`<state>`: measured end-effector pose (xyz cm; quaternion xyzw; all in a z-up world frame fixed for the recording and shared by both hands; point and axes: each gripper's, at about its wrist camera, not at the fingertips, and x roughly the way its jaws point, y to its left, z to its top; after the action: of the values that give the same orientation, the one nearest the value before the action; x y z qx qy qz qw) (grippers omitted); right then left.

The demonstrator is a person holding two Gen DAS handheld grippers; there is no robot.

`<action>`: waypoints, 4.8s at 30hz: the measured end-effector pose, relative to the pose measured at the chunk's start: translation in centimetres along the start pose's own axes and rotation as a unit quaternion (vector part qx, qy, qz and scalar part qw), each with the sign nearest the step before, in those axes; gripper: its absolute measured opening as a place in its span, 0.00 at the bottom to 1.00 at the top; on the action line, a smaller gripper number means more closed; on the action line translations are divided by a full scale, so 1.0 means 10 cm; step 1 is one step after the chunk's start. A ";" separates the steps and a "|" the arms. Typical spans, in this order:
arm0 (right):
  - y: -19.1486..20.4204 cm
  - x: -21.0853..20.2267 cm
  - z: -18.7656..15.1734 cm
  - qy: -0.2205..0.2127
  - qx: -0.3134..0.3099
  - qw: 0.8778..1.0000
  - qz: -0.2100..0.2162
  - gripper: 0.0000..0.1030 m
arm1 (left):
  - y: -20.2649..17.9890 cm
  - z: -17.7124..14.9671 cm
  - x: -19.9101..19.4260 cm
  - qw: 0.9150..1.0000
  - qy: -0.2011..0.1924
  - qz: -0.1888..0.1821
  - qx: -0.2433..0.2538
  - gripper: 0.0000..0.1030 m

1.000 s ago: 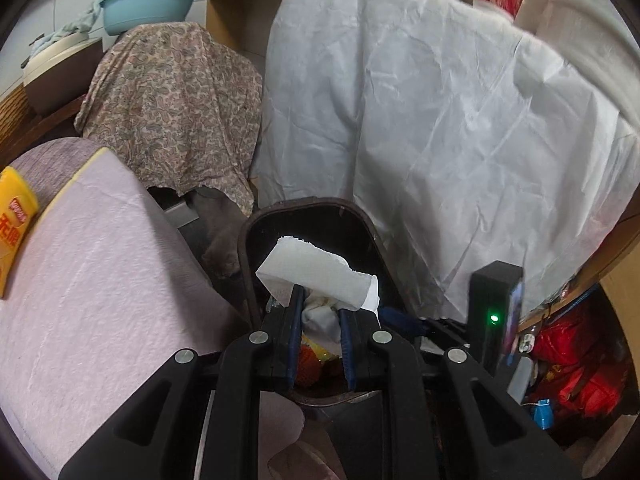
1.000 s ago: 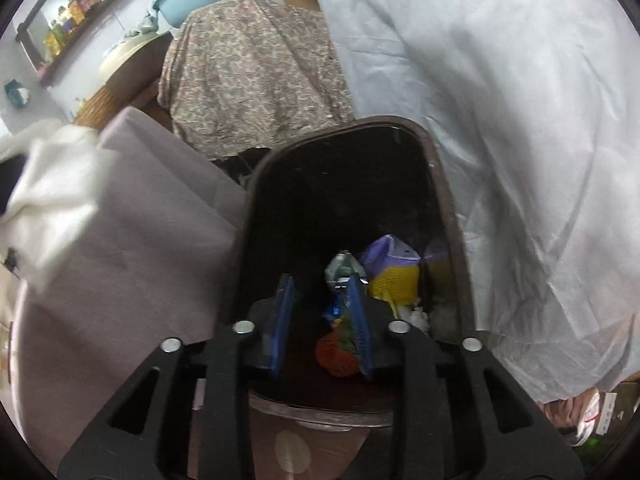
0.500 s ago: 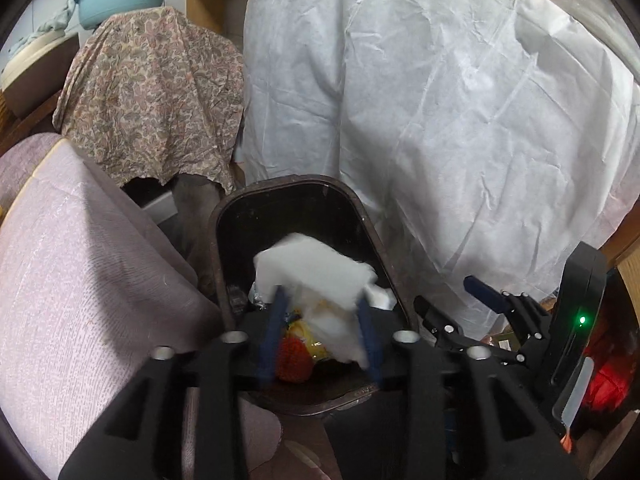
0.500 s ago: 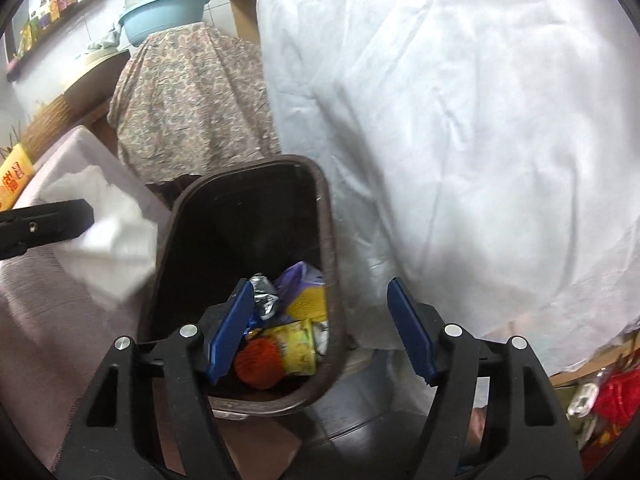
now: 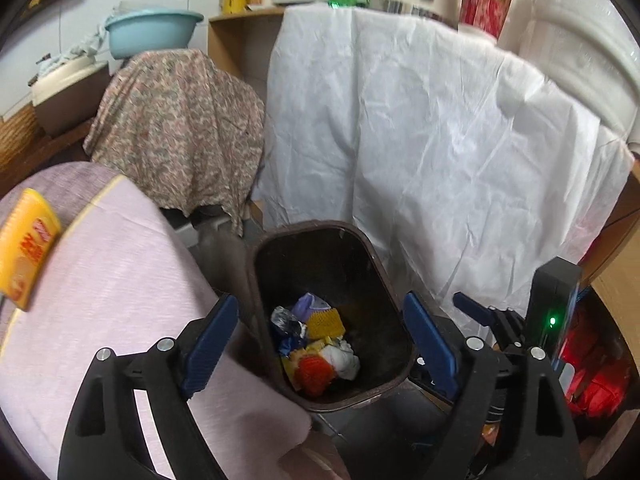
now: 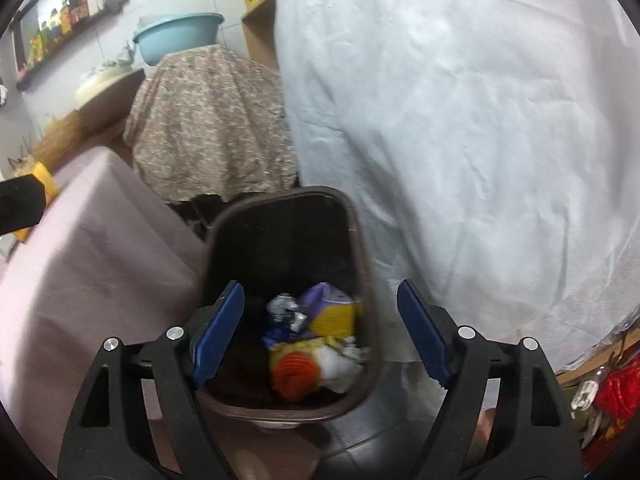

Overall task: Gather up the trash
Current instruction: 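Move both tools back over the table toward the chip can and green carton, then grasp the green carton with the left tool while the right tool grasps the yellow Lay's can, then carry the carton and Lay's can over the black bin with both tools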

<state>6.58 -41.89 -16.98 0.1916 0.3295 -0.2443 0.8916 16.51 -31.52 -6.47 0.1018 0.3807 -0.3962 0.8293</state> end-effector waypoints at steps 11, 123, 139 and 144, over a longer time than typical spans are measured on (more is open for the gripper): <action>0.84 -0.28 0.20 0.014 -0.018 0.994 0.107 0.76 | 0.72 -0.15 -0.66 0.998 -0.043 0.044 -0.008 0.91; 1.71 -0.47 0.61 0.092 -0.015 0.930 0.355 0.69 | 1.55 -0.53 -1.36 0.986 -0.063 0.137 -0.069 0.48; 0.66 -0.12 0.63 0.049 0.008 0.977 0.205 0.69 | 0.94 -0.10 -1.09 0.993 -0.082 0.079 -0.027 0.48; 0.34 0.36 0.44 0.075 0.011 0.988 0.135 0.69 | 0.58 0.05 -0.76 0.996 -0.067 0.051 0.000 0.48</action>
<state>13.09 -42.46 -15.65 0.2620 0.3636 -0.1103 0.8871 18.09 -23.51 -1.46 0.0944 0.3185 -0.3598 0.8719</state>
